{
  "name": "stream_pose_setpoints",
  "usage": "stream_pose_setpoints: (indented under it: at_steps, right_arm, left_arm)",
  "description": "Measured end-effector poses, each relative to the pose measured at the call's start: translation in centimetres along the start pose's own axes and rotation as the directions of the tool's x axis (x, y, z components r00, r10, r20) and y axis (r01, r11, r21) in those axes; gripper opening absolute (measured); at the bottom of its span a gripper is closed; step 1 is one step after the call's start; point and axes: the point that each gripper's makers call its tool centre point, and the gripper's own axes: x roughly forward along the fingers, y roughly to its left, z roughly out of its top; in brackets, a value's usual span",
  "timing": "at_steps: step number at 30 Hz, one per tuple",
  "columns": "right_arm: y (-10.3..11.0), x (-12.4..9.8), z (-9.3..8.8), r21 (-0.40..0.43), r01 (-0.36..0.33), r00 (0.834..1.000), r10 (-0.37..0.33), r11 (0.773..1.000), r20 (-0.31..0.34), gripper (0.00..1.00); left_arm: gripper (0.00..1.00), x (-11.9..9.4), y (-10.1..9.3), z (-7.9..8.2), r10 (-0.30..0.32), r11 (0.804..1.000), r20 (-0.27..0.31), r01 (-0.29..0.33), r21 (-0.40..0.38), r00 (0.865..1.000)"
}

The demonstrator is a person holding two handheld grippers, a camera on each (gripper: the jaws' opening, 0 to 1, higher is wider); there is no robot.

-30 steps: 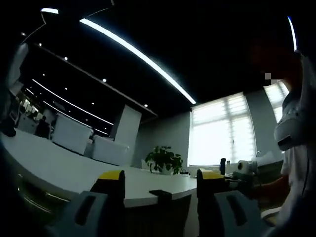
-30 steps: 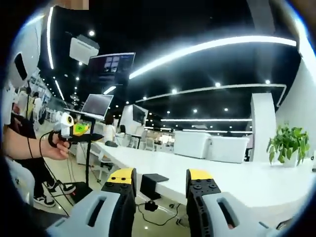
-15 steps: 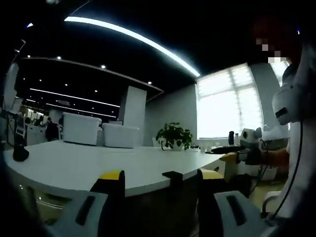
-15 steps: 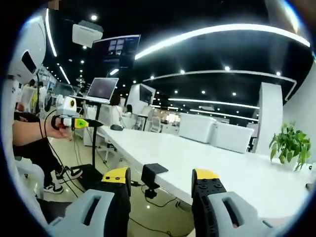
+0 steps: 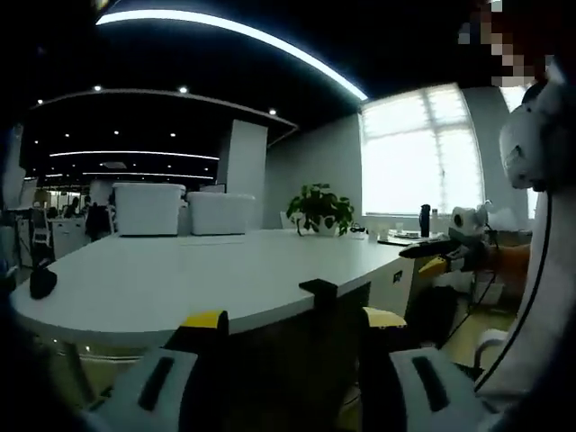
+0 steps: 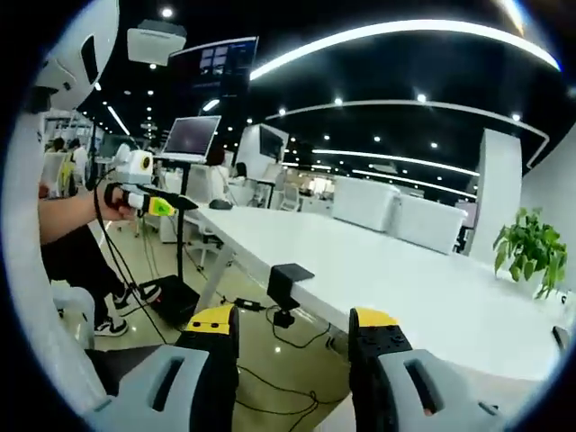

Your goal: Clamp the fixed fixture on the desktop, loosen the retaining clip, secure it to the edge of the desk, and tighten the retaining clip.

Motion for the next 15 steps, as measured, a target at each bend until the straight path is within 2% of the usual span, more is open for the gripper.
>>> stream_pose_setpoints:
  at_steps: [6, 15]
  right_arm:
    - [-0.50, -0.23, 0.07, -0.018, 0.001, 1.000, -0.001, 1.000, 0.000, 0.47]
    - [-0.41, 0.00, -0.38, -0.033, -0.028, 1.000, 0.028, 0.999, -0.010, 0.47]
  left_arm:
    - [0.58, 0.04, -0.62, 0.57, 0.003, 0.999, -0.007, -0.002, 0.035, 1.000]
    - [0.58, 0.59, -0.91, 0.49, 0.017, 1.000, -0.004, -0.017, 0.016, 1.000]
